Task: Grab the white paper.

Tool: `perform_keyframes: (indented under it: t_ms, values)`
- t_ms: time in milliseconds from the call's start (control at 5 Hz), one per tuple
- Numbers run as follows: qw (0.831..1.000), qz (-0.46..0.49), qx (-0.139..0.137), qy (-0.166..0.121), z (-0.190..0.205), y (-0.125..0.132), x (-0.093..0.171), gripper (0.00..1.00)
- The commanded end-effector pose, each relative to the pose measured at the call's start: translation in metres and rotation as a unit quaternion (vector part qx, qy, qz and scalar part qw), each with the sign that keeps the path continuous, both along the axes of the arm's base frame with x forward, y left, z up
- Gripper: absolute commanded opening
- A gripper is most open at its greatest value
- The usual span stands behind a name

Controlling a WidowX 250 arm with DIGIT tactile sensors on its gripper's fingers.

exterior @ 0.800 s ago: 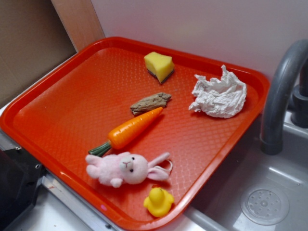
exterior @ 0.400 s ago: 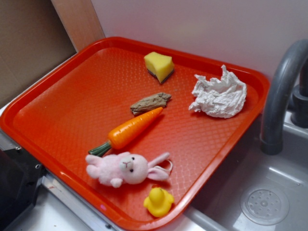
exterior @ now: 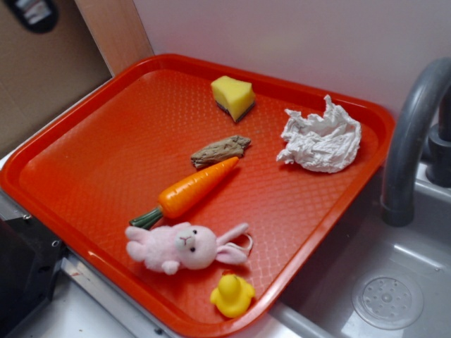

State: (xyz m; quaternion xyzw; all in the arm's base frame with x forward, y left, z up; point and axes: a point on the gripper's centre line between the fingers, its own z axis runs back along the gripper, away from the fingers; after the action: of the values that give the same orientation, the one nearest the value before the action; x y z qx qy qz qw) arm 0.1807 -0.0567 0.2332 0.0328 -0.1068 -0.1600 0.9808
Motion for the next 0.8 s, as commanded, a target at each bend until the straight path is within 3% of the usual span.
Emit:
perform_keyframes:
  t_ms: [0, 200, 400, 600]
  values:
    - [0.978, -0.193, 0.072, -0.023, -0.038, -0.060, 0.066, 1.00]
    - [0.967, -0.242, 0.083, -0.016, -0.068, -0.082, 0.092, 1.00]
    - [0.968, -0.241, 0.067, 0.001, -0.098, -0.092, 0.106, 1.00]
    - [0.965, -0.259, 0.031, 0.036, -0.132, -0.110, 0.115, 1.00]
